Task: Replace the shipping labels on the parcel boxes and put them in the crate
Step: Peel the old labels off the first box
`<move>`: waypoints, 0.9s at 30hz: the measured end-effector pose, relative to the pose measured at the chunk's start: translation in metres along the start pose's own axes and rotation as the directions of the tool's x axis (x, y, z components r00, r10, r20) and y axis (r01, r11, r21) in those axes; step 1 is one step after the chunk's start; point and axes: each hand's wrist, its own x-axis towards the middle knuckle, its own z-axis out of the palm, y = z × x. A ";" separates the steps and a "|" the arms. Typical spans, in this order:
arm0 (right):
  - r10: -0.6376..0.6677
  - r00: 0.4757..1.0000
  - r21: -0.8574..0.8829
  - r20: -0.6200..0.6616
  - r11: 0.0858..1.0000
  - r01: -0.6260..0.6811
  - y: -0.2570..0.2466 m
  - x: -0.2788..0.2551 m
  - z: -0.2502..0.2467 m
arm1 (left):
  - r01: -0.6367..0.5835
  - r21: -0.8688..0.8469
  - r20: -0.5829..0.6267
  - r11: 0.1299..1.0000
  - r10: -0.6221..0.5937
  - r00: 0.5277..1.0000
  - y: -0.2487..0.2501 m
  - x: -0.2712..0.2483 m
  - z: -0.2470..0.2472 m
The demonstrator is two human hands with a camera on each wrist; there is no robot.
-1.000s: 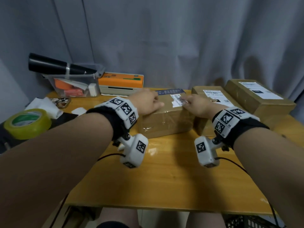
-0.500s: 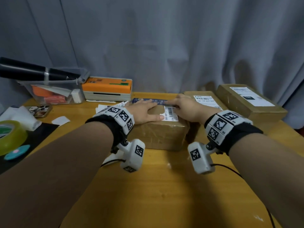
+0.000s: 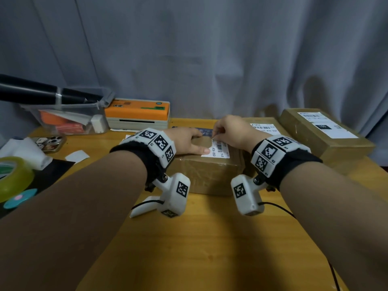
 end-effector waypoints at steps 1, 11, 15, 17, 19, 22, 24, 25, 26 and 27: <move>0.000 1.000 -0.010 0.003 1.000 0.000 0.001 0.000 0.001 | 0.001 0.008 -0.002 1.000 -0.001 1.000 0.000 0.000 0.001; -0.007 0.999 -0.132 0.038 0.991 0.012 0.004 -0.007 -0.001 | -0.001 0.036 -0.005 0.999 0.001 1.000 0.000 -0.004 0.003; -0.001 0.998 -0.117 0.060 0.993 0.008 0.005 -0.012 -0.005 | 0.015 0.052 -0.004 0.999 -0.015 1.000 0.003 -0.004 0.001; -0.001 0.998 -0.122 0.067 0.993 0.009 0.004 -0.014 -0.007 | 0.028 0.066 0.000 0.997 -0.028 1.000 0.005 -0.005 0.000; 0.001 0.997 -0.125 0.071 0.992 0.008 0.004 -0.018 -0.009 | 0.033 0.081 0.005 0.996 -0.033 0.999 0.007 -0.005 -0.001; 0.001 0.996 -0.119 0.087 0.993 0.009 0.004 -0.023 -0.013 | 0.043 0.120 0.009 0.992 -0.044 0.999 0.010 -0.005 -0.001; -0.002 0.995 -0.109 0.098 0.994 0.013 0.003 -0.028 -0.017 | 0.045 0.147 0.009 0.988 -0.047 0.999 0.012 -0.005 0.000; -0.005 0.994 -0.108 0.107 0.994 0.017 0.002 -0.030 -0.019 | 0.044 0.154 0.008 0.987 -0.046 0.999 0.012 -0.005 0.000; -0.008 0.994 -0.101 0.113 0.995 0.019 0.001 -0.032 -0.020 | 0.044 0.158 0.009 0.986 -0.046 0.999 0.013 -0.006 0.001; -0.004 0.994 -0.083 0.110 0.996 0.013 -0.001 -0.034 -0.021 | 0.043 0.160 0.009 0.986 -0.046 0.999 0.012 -0.006 0.001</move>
